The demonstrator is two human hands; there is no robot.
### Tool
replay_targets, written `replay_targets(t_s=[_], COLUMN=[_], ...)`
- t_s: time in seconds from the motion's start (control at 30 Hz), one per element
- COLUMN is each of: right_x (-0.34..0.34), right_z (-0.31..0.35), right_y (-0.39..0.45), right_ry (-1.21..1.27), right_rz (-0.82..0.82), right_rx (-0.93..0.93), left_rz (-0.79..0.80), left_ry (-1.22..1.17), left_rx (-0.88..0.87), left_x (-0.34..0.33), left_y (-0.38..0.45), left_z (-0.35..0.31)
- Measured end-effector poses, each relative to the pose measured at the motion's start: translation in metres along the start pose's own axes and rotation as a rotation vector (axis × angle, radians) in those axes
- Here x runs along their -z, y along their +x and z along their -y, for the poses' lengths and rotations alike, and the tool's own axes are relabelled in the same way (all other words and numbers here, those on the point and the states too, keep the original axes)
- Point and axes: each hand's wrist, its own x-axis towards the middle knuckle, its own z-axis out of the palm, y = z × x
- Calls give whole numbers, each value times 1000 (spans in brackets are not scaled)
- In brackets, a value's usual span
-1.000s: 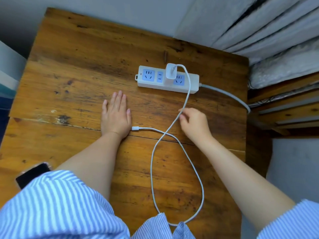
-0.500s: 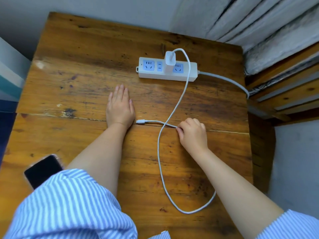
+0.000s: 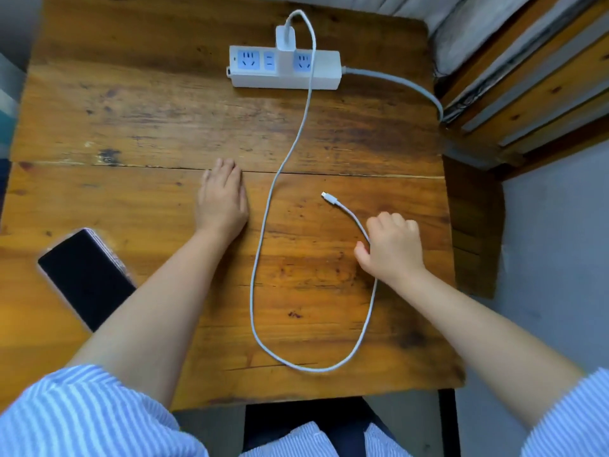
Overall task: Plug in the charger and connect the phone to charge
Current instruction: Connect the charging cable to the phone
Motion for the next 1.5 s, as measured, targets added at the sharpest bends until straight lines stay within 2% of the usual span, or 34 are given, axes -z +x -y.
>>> replay_targets(t_s=[0.13, 0.23, 0.33, 0.43, 0.57, 0.67, 0.77, 0.9, 1.0, 1.07, 1.13, 1.27, 1.37, 1.5], right_x=[-5, -8, -9, -7, 1, 3, -1, -11, -14, -15, -16, -8, 6, 24], right_z=[17, 27, 39, 62, 90, 113, 130, 151, 168, 180, 189, 201, 207, 213], right_y=[26, 37, 26, 1, -28, -41, -46, -54, -62, -66, -70, -69, -69, -69], right_ry=[169, 162, 332, 520, 602, 638, 624, 487, 491, 528, 564, 587, 609, 587], right_rz=[-48, -6, -35, -6, -38, -61, -30, 73, 114, 136, 133, 38, -86, -155], right_rx=[-28, 84, 114, 175, 335, 422, 410, 383, 389, 406, 427, 420, 411, 385], left_rz=[19, 73, 152, 377, 680, 764, 814, 797, 767, 741, 703, 595, 469, 406], left_ry=[4, 54, 155, 395, 786, 929, 1030, 1023, 975, 925, 845, 600, 397, 260], left_rx=[-7, -30, -58, -81, -203, -223, -293, -424, -514, -527, -463, -340, -327, -307], left_x=[2, 13, 30, 49, 72, 93, 109, 114, 113, 115, 116, 124, 135, 144], left_y=[-48, -77, -99, -118, -131, -134, -131, -130, -125, -124, -123, -122, -121, -119], left_z=[-4, 5, 19, 40, 69, 87, 101, 114, 124, 129, 130, 130, 127, 120])
